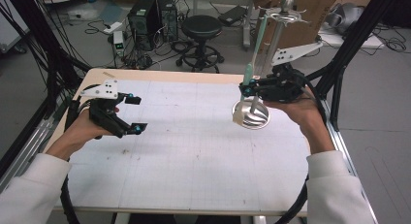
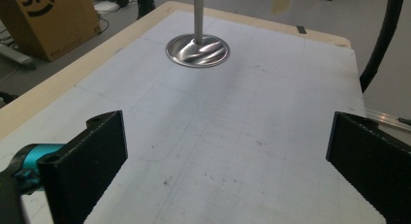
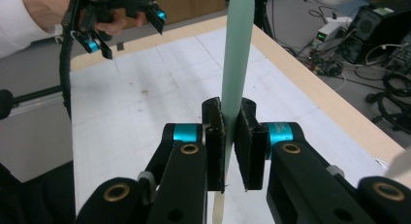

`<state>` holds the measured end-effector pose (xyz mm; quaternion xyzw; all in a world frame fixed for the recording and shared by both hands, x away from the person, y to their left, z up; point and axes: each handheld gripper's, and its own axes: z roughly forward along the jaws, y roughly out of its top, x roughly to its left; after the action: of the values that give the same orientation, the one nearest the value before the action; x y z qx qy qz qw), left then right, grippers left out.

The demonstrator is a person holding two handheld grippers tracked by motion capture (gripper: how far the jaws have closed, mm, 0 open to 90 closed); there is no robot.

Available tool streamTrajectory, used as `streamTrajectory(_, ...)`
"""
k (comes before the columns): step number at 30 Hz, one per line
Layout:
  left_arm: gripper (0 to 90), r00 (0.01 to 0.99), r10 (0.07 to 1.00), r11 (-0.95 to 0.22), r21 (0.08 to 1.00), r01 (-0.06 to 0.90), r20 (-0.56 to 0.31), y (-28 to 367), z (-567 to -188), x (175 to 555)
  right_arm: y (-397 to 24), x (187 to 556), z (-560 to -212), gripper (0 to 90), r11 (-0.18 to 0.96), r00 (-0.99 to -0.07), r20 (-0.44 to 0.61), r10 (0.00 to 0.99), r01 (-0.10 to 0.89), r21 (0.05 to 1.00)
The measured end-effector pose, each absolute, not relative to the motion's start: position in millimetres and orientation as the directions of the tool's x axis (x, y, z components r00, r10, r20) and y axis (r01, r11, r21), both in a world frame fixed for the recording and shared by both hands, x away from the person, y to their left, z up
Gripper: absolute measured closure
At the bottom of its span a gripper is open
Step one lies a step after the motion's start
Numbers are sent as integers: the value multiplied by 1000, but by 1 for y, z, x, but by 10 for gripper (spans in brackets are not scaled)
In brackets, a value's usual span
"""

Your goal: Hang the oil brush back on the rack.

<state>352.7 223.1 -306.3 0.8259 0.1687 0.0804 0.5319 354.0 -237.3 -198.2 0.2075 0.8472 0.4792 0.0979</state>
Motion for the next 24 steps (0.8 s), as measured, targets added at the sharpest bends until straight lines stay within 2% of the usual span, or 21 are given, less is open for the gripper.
streamTrajectory(13, 16, 923, 380, -369, 905, 214, -64, 257, -326, 349, -275, 360, -189, 835, 447, -894, 89, 438, 303, 841)
streamTrajectory(24, 16, 932, 360, -381, 906, 184, -38, 267, -333, 334, -296, 368, -168, 835, 480, -899, 111, 423, 326, 815)
